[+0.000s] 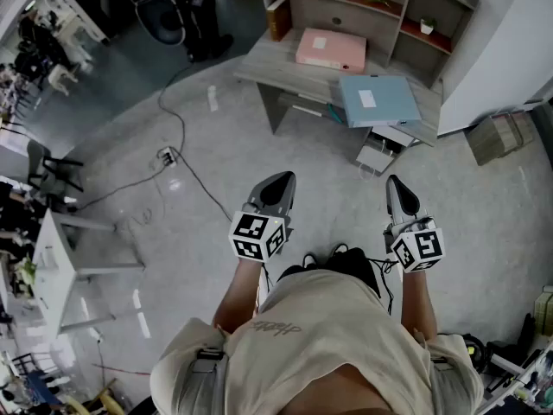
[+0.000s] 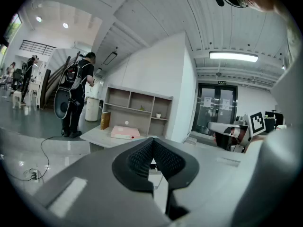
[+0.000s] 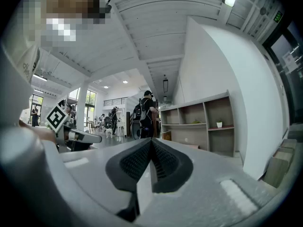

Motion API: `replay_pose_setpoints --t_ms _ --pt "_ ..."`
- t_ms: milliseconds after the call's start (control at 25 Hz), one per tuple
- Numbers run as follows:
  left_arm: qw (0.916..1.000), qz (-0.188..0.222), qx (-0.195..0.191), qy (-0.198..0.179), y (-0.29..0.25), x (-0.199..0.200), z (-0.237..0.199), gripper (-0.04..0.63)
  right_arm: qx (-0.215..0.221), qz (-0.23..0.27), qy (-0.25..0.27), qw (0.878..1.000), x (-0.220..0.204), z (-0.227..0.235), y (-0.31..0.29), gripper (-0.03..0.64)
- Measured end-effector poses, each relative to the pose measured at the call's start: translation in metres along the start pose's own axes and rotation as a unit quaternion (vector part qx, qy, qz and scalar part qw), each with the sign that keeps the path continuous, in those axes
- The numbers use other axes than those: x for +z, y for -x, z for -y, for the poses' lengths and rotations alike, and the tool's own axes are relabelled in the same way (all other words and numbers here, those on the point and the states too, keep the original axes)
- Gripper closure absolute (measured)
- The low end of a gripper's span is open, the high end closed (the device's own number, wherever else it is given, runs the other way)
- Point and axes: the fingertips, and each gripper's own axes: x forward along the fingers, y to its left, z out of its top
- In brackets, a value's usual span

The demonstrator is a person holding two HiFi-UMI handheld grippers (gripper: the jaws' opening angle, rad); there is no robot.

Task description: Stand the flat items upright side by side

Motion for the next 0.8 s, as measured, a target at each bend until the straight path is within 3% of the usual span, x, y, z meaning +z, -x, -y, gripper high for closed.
replay_pose_setpoints --t_ms 560,640,800 --pt "0.9997 0.003 -0.002 -0.026 0.003 -0.013 0.023 0.580 -0.007 0.004 0.016 1.000 -0.005 -0.011 0.021 0.615" --pt "0.9995 0.004 -0.007 -0.032 0.005 -0.014 0.025 0.527 -0.008 0.006 0.018 1.000 -0.004 -0.012 0.022 0.603" --pt "0.9991 0.011 -0.019 -0.036 0.006 -0.016 0.029 0.375 -0.002 -0.004 0.019 1.000 -0.011 -0.014 0.024 0.433"
